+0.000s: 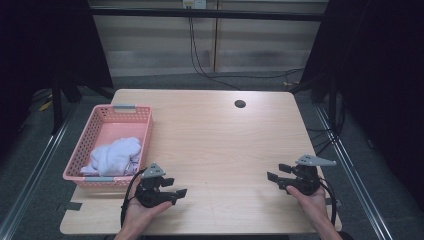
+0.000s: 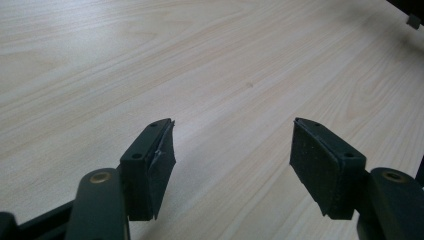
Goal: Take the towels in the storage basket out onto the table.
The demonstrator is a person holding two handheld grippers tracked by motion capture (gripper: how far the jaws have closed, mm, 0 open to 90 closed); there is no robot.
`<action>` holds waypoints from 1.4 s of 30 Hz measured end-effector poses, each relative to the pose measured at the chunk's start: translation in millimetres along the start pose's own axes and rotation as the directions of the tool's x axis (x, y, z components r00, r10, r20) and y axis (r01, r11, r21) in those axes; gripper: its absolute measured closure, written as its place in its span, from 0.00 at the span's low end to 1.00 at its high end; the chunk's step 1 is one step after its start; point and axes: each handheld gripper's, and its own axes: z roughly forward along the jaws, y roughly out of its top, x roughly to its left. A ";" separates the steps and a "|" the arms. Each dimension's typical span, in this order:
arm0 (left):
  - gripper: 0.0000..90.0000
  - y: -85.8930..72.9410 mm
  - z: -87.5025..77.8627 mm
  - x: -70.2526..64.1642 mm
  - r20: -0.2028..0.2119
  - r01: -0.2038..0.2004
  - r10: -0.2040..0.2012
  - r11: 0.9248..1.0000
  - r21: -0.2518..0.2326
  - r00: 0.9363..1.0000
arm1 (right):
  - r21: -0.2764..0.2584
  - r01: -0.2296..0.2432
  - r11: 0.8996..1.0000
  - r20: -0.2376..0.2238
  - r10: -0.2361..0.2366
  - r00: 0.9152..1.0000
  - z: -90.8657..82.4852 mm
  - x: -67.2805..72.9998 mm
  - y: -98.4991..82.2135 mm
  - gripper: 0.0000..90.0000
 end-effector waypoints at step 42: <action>0.36 33.4 -70.2 14.0 -0.082 -0.064 0.057 0.994 -0.086 0.995 | -0.103 0.091 0.990 -0.228 -0.113 0.967 -2.3 16.7 7.0 0.16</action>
